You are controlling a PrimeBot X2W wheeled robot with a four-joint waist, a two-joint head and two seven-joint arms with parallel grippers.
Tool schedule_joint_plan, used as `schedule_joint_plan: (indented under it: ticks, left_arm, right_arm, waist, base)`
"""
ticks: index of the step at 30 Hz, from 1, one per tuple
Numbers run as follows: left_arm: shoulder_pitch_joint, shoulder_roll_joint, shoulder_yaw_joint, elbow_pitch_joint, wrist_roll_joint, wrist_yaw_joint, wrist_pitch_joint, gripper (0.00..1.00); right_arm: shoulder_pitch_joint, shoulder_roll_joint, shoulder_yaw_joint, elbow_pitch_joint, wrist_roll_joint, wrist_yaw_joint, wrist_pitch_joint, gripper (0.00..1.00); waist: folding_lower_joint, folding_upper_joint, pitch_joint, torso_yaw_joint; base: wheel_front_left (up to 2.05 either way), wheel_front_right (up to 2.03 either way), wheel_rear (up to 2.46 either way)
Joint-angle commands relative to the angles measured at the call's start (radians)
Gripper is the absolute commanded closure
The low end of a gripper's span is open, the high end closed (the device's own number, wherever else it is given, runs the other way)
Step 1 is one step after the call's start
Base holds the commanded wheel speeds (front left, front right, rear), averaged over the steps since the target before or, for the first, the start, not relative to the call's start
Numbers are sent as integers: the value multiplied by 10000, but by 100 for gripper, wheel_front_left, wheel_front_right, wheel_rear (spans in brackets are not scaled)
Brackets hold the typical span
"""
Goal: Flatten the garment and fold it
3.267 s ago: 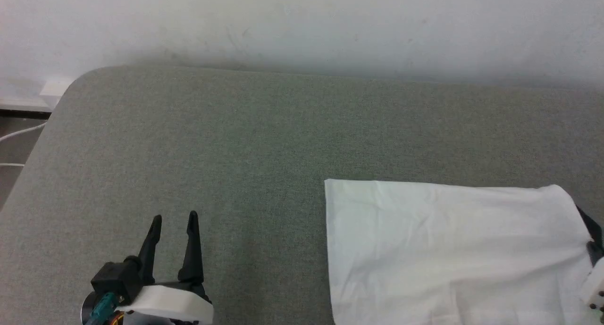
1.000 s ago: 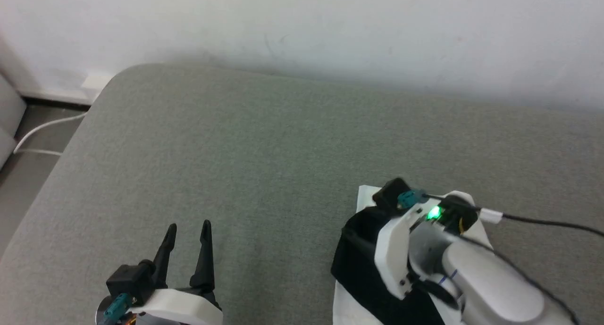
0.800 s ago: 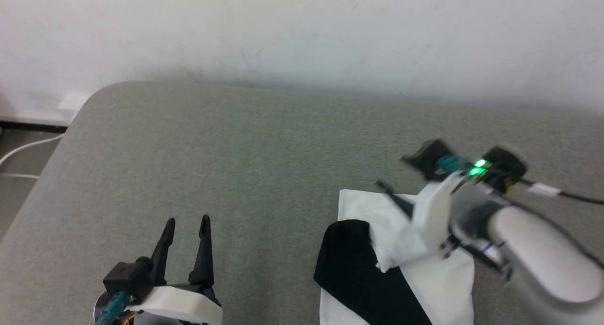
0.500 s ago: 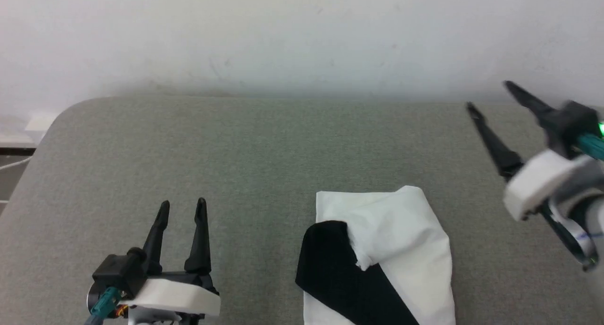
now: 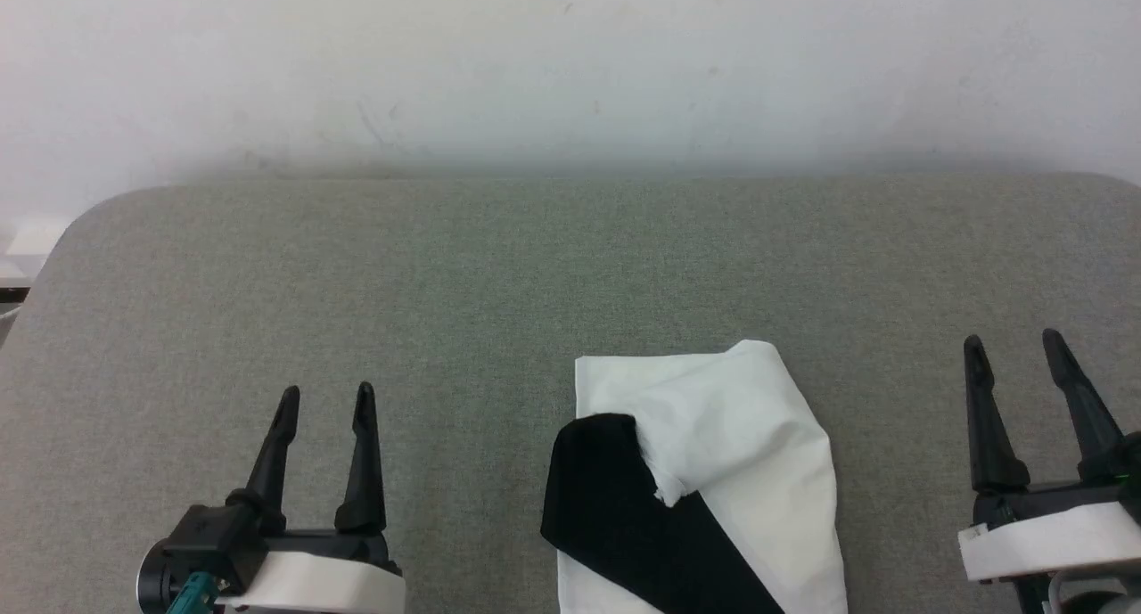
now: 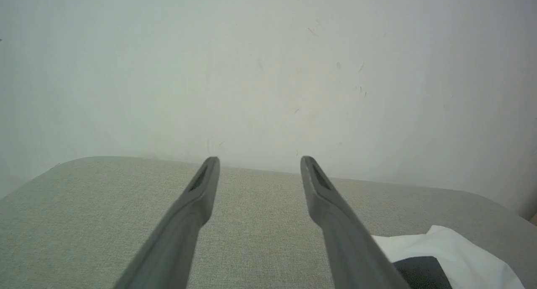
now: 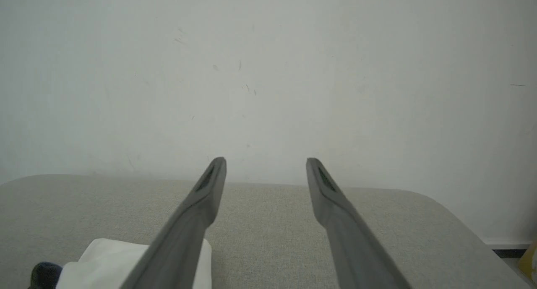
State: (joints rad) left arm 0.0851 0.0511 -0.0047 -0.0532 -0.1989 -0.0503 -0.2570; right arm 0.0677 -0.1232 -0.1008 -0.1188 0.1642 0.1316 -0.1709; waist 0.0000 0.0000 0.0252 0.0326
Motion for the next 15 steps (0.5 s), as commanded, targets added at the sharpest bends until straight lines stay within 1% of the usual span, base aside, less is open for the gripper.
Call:
schedule_joint_plan:
  ticks: [1, 5, 8, 11, 15]
  left_arm:
    - [125, -9, 5, -81, 45, 86, -47, 0]
    - [114, -9, -71, -70, 57, 78, -47, 0]
    - [13, -9, -147, -18, 69, 44, -47, 0]
    - [-104, -9, -210, 48, 41, 59, -47, 0]
    - [-280, -9, -338, 181, 60, 45, -47, 0]
  right_arm:
    - [102, 84, -8, -125, -102, -9, -75, 0]
    - [222, 161, 94, -289, -192, -9, 103, 0]
    - [253, -31, 269, -317, 61, -9, 783, 0]
    - [217, -466, 720, -315, 758, -9, 2060, 0]
    - [-102, -1015, 1232, -207, 2069, -9, 4250, 0]
  waist:
    - [0, 0, 36, -2]
    - [0, 0, 133, 49]
    - [0, 0, 264, 134]
    - [0, 0, 504, 214]
    - [0, 0, 958, 351]
  base:
    - [0, 0, 0]
    - [0, 0, 0]
    - [0, 0, 0]
    - [0, 0, 0]
    - [0, 0, 0]
